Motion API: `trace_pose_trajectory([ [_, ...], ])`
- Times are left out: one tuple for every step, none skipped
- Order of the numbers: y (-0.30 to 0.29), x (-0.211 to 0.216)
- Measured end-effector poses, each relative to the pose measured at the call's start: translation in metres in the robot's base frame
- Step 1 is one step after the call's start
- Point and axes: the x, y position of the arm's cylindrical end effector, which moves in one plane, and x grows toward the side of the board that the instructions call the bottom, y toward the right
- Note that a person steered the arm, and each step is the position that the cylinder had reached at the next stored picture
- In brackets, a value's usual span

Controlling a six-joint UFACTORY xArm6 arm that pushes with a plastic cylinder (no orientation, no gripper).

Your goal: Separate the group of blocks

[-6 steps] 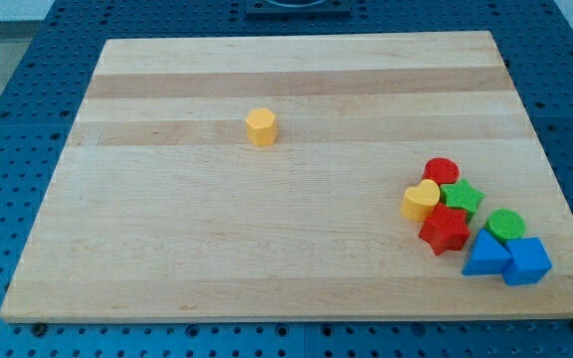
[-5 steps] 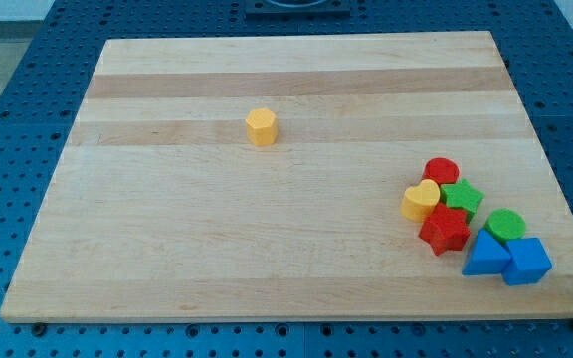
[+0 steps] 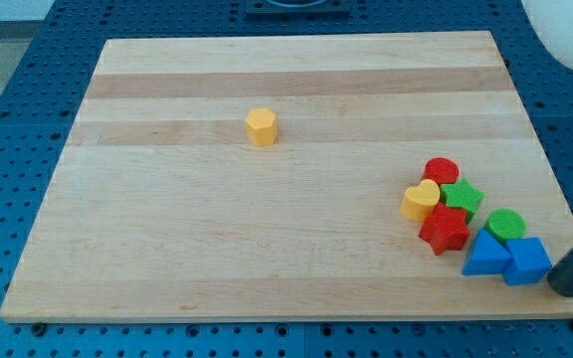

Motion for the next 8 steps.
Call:
trace_pose_trajectory([
  [-0.003,-0.001],
  [-0.003,0.011],
  [-0.006,0.02],
  [-0.006,0.017],
  [-0.01,0.0],
  [-0.019,-0.013],
  [-0.025,-0.022],
  [-0.025,-0.038],
])
